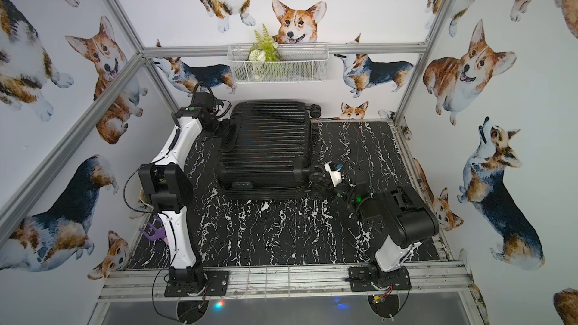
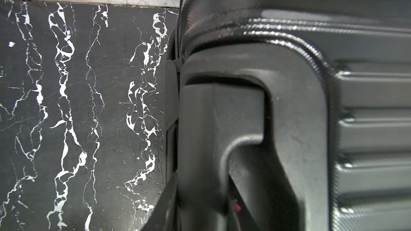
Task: Close the suitcase zippers
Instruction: Zip the zipper on the suitcase.
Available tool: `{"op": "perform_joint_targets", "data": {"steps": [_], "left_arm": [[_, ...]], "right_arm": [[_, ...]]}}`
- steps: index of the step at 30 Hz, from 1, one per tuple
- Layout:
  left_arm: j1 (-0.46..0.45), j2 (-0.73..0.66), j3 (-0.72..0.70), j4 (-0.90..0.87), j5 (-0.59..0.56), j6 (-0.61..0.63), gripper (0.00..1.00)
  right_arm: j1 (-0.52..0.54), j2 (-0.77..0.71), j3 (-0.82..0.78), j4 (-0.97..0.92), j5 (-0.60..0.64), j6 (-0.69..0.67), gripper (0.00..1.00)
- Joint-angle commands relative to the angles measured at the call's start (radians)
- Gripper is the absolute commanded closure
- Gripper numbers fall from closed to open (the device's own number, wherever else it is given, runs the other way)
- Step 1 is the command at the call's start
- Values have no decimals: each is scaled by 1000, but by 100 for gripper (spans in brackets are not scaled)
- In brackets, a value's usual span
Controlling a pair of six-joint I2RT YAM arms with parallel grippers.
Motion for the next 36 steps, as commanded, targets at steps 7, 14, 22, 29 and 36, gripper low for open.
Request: {"op": "perform_joint_targets", "data": {"steps": [7,14,22,29,36], "left_arm": [[1,9,28,3,117,-38,78],[0,12,44,-2,121,-42,78],[1,11,51,-10,122,-42,78],[1,-16,64,-19,113,-41,58],[-3,-141,22,12,64,-18,25]], "right_arm": [[-5,58,64,57,-68,15,61],[-2,89,87,49,-93,17,62],[13,114,136,18,-114,13,75],[14,95,114,12,-95,9,100],[15,50,71,-8,-76,10,100]]}}
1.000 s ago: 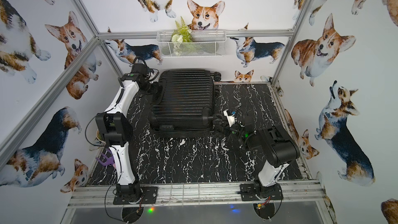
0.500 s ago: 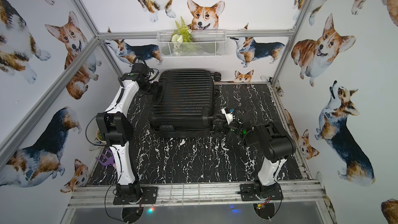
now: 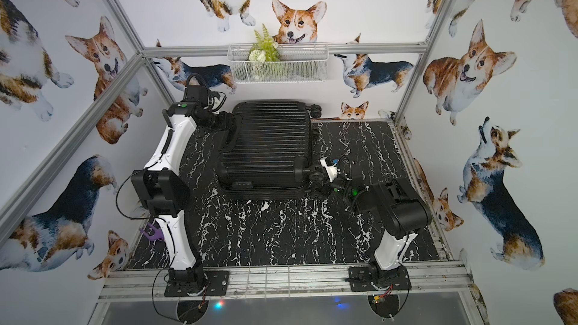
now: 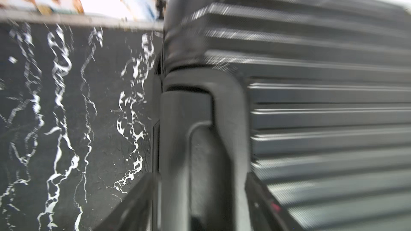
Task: Close the suitcase zippers
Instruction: Zip the zipper on the suitcase.
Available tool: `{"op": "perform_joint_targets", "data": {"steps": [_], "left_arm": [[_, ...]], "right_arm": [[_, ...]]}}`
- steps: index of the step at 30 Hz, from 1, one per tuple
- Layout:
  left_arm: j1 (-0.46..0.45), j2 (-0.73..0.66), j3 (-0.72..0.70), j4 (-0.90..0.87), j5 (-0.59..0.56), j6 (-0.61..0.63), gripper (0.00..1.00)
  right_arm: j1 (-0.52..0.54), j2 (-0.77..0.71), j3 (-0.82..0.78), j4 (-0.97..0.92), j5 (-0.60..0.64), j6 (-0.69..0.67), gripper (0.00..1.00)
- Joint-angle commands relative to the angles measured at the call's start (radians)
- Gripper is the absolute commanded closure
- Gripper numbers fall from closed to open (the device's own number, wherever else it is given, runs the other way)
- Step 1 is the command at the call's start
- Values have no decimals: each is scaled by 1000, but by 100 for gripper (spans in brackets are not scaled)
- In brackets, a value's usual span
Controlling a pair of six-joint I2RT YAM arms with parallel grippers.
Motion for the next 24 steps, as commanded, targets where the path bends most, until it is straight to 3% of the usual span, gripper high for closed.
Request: {"op": "perform_joint_targets", "data": {"steps": [1,4,8,12,15,18,24], "left_arm": [[-8,-70,-29,33,-4,27,23],[-72,-170,-106,74,-40,122,19],[-240,-342,-316,222,-65,348,19],[-384,-518,-595,379,146,635,19],[-491,-586,-735,427,196,836,15],[-587,-599,-826,484,118,949,12],[-684,-523,-880,627,-116,997,12]], "right_arm": [[0,-15,-18,6,3,-3,100],[0,-22,-27,-5,4,16,100],[2,-20,-38,4,0,51,100],[4,-21,-46,3,-3,83,100],[3,-23,-49,-14,-4,95,100],[3,-22,-53,-22,-7,111,100],[4,-32,-75,-4,-15,160,100]]}}
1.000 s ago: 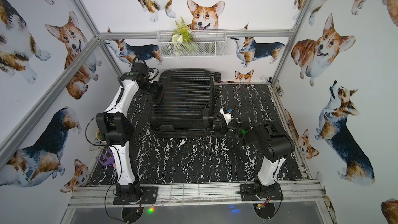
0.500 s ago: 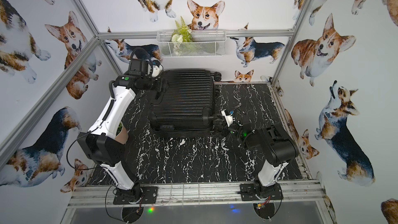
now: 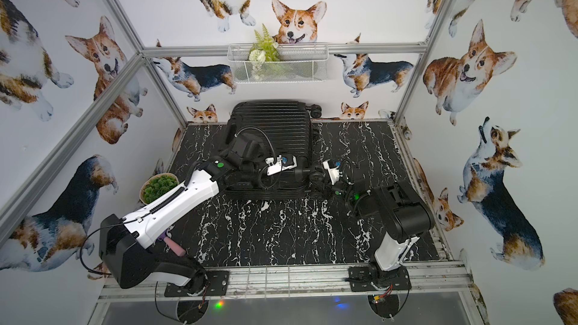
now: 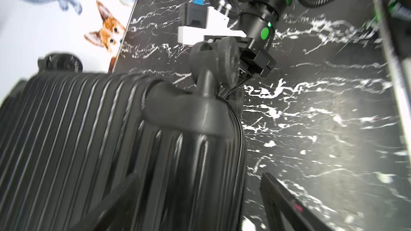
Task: Close the suitcase zippers
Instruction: Zip the zipper on the suitcase.
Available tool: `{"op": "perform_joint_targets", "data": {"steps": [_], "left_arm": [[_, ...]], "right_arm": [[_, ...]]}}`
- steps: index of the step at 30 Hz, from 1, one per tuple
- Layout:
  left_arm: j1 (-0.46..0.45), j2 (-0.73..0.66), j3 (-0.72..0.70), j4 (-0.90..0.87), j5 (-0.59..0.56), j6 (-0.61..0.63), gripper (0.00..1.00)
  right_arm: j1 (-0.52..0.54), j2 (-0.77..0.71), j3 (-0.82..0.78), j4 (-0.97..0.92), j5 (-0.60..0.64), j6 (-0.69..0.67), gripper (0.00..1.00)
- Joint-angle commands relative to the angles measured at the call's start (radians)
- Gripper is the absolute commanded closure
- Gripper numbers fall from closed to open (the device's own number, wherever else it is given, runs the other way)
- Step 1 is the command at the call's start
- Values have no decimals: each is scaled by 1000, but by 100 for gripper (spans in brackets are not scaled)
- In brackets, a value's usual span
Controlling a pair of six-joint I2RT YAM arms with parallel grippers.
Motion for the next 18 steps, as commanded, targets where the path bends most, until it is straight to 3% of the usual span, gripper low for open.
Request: {"op": "perform_joint_targets", "data": {"steps": [1,8,18], "left_arm": [[-40,48,-24,171,-189,108,12],[-62,117,-36,347,-406,90,13],[-63,139,-25,404,-484,36,15]], "right_arm": [[4,-3,-18,-27,-22,55,100],[6,-3,-53,-5,-16,119,100],[50,-4,-128,129,31,213,100]]}}
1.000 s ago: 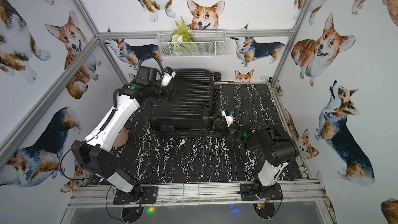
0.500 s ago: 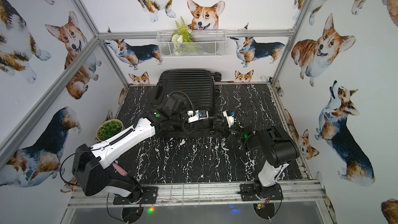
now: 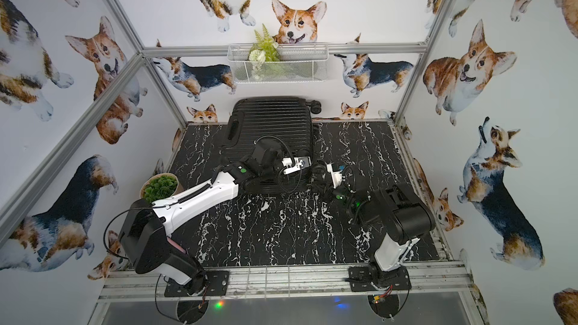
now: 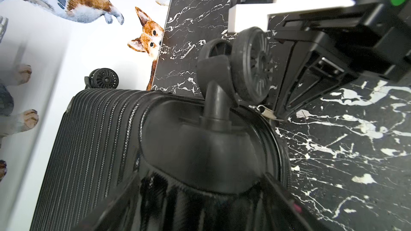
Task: Close the suitcase zippers
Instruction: Zip the zipper on the suitcase.
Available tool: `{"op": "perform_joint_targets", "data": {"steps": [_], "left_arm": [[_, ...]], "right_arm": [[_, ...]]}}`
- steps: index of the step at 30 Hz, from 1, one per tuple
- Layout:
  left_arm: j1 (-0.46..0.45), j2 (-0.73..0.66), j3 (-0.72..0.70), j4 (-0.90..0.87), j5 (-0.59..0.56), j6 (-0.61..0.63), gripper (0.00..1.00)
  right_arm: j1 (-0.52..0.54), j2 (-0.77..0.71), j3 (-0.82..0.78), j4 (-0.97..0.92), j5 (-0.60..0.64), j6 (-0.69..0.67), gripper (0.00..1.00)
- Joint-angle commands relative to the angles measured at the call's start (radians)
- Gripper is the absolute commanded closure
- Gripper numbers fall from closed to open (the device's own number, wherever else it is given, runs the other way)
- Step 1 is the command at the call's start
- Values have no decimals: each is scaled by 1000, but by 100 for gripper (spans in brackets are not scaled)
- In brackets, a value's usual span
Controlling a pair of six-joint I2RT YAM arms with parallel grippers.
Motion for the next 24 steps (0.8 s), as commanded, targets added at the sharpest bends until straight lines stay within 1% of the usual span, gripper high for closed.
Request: {"op": "perform_joint_targets", "data": {"steps": [1,9,14,17,24], "left_arm": [[10,18,15,104,-205,-18,16],[8,29,17,98,-184,-50,18],[4,32,17,92,-168,-59,19],[3,37,19,90,-157,-63,19],[1,53,38,75,-140,-78,20]], "right_arm": [[27,9,-25,-28,-20,41,100],[69,49,-55,115,20,77,100],[113,38,-58,114,69,59,100],[149,-3,-59,68,119,24,100],[200,-145,-29,-180,192,-88,100]]}}
